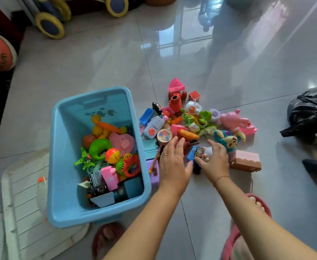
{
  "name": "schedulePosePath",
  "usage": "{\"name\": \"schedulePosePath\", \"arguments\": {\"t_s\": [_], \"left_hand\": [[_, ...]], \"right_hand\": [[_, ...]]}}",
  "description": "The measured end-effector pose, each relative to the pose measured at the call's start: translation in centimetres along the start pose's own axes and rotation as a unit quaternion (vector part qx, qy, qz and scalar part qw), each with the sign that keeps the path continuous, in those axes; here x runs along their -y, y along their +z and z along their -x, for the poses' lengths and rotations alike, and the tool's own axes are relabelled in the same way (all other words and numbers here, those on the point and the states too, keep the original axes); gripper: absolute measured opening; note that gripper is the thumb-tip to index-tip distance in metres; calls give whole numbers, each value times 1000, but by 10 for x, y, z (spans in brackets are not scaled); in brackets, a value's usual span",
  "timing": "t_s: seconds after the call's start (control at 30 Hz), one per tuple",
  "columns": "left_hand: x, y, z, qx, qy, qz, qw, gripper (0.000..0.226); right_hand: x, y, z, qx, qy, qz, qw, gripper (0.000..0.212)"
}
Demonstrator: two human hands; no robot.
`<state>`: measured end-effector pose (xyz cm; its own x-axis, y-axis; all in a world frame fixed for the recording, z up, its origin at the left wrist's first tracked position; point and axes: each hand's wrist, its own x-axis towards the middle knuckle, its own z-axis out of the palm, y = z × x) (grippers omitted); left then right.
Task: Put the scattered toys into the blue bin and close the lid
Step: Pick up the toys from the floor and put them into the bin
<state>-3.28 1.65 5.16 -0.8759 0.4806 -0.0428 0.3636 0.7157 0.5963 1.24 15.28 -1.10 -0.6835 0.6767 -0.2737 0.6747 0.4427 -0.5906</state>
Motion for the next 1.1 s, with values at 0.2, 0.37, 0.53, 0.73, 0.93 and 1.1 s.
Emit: {"name": "schedulePosePath", "arguments": {"t_s": [0.2, 0.37, 0.53, 0.73, 0.93, 1.1], "left_hand": [[9, 90, -37, 217, -22, -102, 971, 88], [24, 127, -63, 292, 13, -185, 938, 92], [25, 140, -71, 278, 55, -177, 943, 85], [32, 134, -62, 247, 30, -114, 962, 48], [56, 118, -24, 219, -88, -53, 970, 47], [50, 93, -2, 118, -174, 75, 975, 56]], "right_hand": [[-61, 9, -33, 108, 43, 74, 990, 87], [-78, 22, -46, 136, 26, 66, 988, 87], [-77, 35, -48, 75, 30, 25, 996, 75], [-71, 35, -35, 60, 65, -30, 996, 67], [-58, 39, -4, 60, 103, -88, 989, 67], [-38, 29, 17, 21, 105, -119, 987, 62]]}}
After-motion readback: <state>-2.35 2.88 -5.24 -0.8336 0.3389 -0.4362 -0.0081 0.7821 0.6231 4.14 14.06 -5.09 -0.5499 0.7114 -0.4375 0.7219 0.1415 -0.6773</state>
